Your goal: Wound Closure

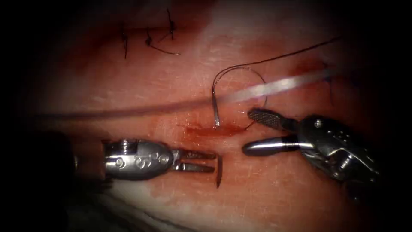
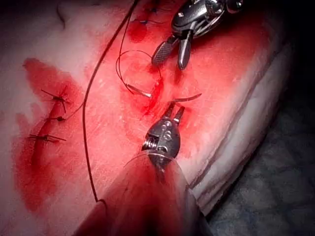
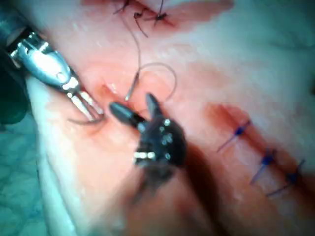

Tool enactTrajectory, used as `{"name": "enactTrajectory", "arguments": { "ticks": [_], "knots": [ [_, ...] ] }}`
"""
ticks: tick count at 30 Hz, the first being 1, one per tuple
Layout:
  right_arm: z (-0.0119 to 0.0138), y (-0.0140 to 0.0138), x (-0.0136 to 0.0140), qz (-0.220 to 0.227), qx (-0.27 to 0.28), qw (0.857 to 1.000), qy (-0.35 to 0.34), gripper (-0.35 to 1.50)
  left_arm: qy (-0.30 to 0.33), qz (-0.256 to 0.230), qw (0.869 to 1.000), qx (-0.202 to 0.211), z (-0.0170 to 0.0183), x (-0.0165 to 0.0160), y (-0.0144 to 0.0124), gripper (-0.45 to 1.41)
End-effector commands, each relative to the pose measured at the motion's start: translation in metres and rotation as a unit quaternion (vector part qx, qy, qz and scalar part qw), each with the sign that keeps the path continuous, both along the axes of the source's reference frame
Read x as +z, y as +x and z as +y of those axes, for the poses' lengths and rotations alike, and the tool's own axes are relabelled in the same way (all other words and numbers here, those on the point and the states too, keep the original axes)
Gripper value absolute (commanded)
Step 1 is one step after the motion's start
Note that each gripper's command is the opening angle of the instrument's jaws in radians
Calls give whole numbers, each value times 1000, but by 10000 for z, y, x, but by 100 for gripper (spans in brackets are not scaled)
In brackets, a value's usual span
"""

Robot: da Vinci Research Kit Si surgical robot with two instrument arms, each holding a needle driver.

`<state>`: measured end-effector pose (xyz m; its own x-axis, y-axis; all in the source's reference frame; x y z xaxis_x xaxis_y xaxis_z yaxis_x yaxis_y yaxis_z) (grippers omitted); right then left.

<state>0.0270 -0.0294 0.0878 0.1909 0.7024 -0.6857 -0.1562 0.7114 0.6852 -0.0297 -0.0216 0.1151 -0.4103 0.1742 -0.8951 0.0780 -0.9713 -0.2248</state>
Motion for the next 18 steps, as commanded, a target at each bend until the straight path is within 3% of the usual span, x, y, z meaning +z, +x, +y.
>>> {"name": "enactTrajectory", "arguments": {
  "ticks": [1,12,18],
  "knots": [
    [-12,10,3,4,-6,1000,3,101,-1,-2,1000,4,-6,6,-5,19],
    [-22,5,16,9,-21,1000,-1,99,-8,-34,999,5,-3,-16,-12,27],
    [-25,5,19,11,-26,1000,-2,99,-7,-36,999,6,-3,-19,-15,46]
  ]
}}
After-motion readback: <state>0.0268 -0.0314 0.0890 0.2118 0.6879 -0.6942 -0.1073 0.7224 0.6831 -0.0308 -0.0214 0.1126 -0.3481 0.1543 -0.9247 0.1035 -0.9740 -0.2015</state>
